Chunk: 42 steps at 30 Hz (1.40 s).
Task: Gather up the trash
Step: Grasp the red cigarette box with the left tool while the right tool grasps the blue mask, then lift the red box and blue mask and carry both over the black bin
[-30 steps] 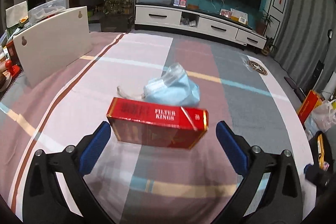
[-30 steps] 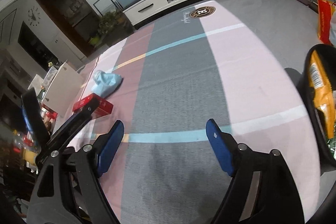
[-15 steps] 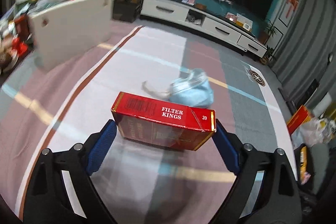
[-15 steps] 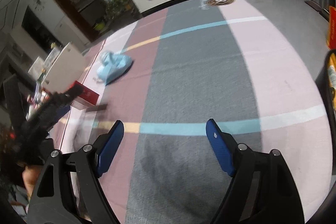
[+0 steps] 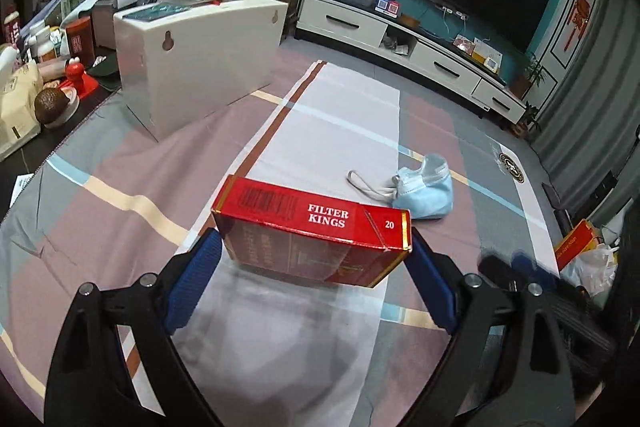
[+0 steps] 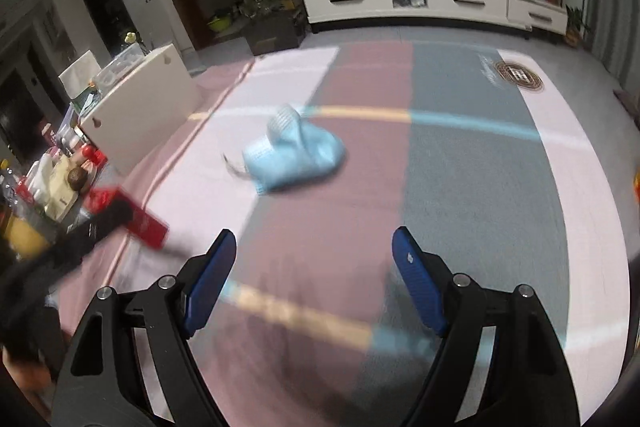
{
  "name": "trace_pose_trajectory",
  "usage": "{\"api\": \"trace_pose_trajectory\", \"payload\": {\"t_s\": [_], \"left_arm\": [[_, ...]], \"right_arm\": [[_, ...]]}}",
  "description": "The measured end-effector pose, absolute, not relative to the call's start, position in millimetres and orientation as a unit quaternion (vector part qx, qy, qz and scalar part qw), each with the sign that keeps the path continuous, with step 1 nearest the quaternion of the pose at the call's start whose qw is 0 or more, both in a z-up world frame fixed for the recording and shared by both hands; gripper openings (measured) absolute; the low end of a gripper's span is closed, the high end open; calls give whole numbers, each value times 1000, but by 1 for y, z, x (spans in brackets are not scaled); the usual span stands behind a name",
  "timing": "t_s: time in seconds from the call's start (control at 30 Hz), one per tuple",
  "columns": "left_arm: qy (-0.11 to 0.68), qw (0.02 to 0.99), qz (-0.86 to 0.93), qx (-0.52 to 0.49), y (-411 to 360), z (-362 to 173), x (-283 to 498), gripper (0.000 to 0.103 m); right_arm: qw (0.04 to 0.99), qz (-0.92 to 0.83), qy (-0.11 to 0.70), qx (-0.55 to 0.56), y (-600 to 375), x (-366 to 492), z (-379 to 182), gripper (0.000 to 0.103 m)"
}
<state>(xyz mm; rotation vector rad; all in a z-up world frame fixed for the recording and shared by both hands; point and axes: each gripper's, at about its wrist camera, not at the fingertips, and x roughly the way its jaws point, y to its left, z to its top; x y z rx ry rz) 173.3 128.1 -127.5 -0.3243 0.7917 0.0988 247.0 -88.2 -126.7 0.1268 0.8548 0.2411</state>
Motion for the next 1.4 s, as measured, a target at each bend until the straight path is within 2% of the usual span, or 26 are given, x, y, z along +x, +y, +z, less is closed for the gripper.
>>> {"api": "trace_pose_trajectory", "payload": {"t_s": [0.27,0.37,0.47,0.53,0.6,0.63,1.07,1.4], "left_arm": [[395,898,69,-180,154,-140,179,90],[405,891,63,-196,158,-146,181,90],[404,892,63,-194,156,-145,181,90],[401,893,62,-193,155,-143,180,90],[399,894,62,-192,155,-142,179,90],[399,894,61,-192,154,-142,179,90],[390,901,13,-190,126,-129,166,90],[391,910,-47,-133,60,-119,157,90]], "right_arm": [[895,102,430,56,-58,316,-132,77],[889,86,448,47,-49,332,-143,67],[880,70,468,41,-43,344,-155,47],[877,62,476,33,-41,347,-161,23],[878,54,476,21,-39,344,-161,10],[879,55,474,21,-40,341,-161,8],[907,90,408,57,-86,233,-113,7],[918,57,377,113,-154,159,-121,7]]}}
